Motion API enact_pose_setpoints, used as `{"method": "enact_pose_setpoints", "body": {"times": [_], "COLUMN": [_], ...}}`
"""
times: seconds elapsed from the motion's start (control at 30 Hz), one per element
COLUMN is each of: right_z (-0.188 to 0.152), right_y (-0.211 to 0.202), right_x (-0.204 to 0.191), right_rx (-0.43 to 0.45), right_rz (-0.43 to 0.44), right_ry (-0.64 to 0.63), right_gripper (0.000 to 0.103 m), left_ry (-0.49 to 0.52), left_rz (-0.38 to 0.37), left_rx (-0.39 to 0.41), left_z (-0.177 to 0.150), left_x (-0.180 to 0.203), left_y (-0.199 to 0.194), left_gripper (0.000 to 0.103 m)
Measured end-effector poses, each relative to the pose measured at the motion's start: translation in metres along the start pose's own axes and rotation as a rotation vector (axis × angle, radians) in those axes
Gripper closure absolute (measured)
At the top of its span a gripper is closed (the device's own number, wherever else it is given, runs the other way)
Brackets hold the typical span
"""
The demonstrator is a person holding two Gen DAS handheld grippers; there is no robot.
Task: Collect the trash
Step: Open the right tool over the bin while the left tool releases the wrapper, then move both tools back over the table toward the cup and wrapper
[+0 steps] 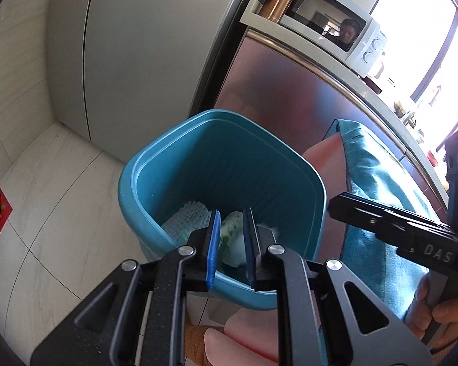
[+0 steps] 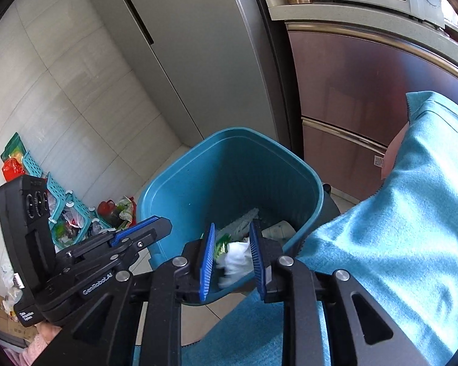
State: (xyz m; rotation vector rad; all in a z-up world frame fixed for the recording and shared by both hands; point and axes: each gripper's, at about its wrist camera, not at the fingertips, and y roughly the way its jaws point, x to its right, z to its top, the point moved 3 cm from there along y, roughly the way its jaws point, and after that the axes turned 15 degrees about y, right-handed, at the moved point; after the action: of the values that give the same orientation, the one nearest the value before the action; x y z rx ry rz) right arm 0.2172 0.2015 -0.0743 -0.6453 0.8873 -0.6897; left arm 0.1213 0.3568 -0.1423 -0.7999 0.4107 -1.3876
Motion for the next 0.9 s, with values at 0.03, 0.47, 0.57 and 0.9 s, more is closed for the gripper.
{"method": "enact_pose_setpoints", "body": {"times": [0.03, 0.47, 0.57, 0.9], "right_z": [-0.001, -0.023, -0.031, -0.077], "right_y": [-0.002, -0.073, -0.100, -0.180], "right_x": [0.001, 0.024, 0.031, 0.074], "right_rx": [0.004, 0.131, 0.181, 0.320], "right_rz": [0.004, 0.053, 0.057, 0.016], "right_ry": [0.002, -0.005, -0.014, 0.016], "right_gripper": [0.081, 0.074, 0.070, 0.068], "left_ry": [0.001, 0.109, 0.148, 0.285], "left_rz": [-0.003, -0.078, -0.113, -0.286], "left_rx": [0.002, 0.121, 0.146, 0.158], "left_z": [0.000, -0.001, -0.001, -0.013], "left_x": [0.001, 0.045, 0.065, 0.150], "left_y": [0.000, -0.048, -0.060, -0.078], "left_gripper": [0.089, 0.071, 0.068, 0.068]}}
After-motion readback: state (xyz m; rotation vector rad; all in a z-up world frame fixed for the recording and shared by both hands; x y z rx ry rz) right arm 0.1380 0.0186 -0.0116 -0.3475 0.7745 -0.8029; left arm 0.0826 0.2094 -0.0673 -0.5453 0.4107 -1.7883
